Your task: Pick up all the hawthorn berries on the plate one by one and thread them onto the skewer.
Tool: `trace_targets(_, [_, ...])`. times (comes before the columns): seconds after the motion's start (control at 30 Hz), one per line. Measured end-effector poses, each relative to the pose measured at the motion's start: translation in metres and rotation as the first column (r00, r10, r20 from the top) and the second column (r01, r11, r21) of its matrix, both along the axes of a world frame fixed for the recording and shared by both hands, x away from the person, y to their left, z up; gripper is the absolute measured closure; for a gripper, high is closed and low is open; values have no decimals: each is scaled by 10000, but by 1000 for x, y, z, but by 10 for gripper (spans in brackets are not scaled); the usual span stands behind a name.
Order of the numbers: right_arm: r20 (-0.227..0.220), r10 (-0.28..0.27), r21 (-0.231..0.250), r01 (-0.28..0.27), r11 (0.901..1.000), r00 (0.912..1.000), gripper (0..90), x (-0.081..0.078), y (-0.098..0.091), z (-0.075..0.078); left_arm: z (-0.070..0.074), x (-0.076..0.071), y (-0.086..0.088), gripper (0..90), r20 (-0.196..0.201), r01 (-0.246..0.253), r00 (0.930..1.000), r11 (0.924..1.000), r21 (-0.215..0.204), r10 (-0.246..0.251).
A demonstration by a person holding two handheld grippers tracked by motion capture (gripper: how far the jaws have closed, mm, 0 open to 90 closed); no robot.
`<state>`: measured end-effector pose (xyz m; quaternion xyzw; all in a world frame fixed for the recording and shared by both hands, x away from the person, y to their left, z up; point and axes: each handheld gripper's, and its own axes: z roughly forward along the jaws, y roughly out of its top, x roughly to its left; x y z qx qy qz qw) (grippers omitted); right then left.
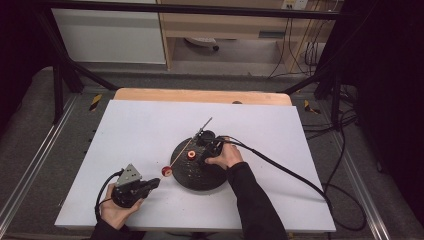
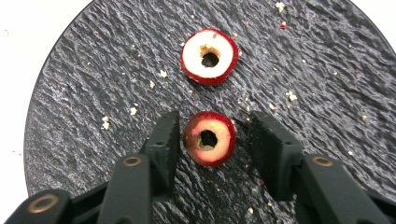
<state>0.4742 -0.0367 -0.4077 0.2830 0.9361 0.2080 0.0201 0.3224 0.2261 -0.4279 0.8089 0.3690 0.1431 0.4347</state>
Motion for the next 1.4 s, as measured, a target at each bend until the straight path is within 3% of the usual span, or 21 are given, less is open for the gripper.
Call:
trace_targets(0.13, [-196, 73, 8, -73, 10000, 9998, 616, 2, 0, -2, -2, 0, -1, 885, -72, 3, 10000, 10000, 60, -3])
trace_targets(0.33, [-363, -45, 22, 46, 10000, 9993, 626, 3, -1, 0, -2, 1, -1, 885, -96, -24, 10000, 10000, 65, 25])
trace_targets(0.6, [-50, -560, 841, 563, 9949, 9984, 628, -7, -9, 20, -2, 0, -3, 884, -90, -74, 9999, 10000, 8, 74])
trace_targets(0.77, [19, -1159, 1645, 1140, 9798, 9933, 629, -16, -23, 26, 1, 0, -6, 885, 14, -151, 9999, 9999, -3, 151])
trace_targets(0.87, [95, -1440, 2402, 1375, 9609, 9895, 629, -22, -34, 27, 2, -1, -9, 885, 110, -181, 9998, 9998, -14, 181])
trace_targets(0.97, [269, -1751, 3207, 1575, 9340, 9842, 630, -29, -44, 29, 1, -2, -11, 885, 148, -174, 9997, 9998, 29, 173])
trace_targets(1.03, [270, -2046, 3819, 1790, 9067, 9785, 630, -34, -52, 29, 0, -3, -12, 885, 162, -150, 9998, 9999, 23, 150])
trace_targets(1.3, [116, -3228, 5943, 2531, 7633, 9464, 630, -53, -75, 23, -2, -5, -17, 885, 159, -85, 9998, 10000, -24, 85])
trace_targets(1.4, [-91, -3646, 6580, 2801, 6990, 9311, 630, -59, -81, 17, -2, -5, -20, 885, 139, -47, 9999, 10000, -2, 47])
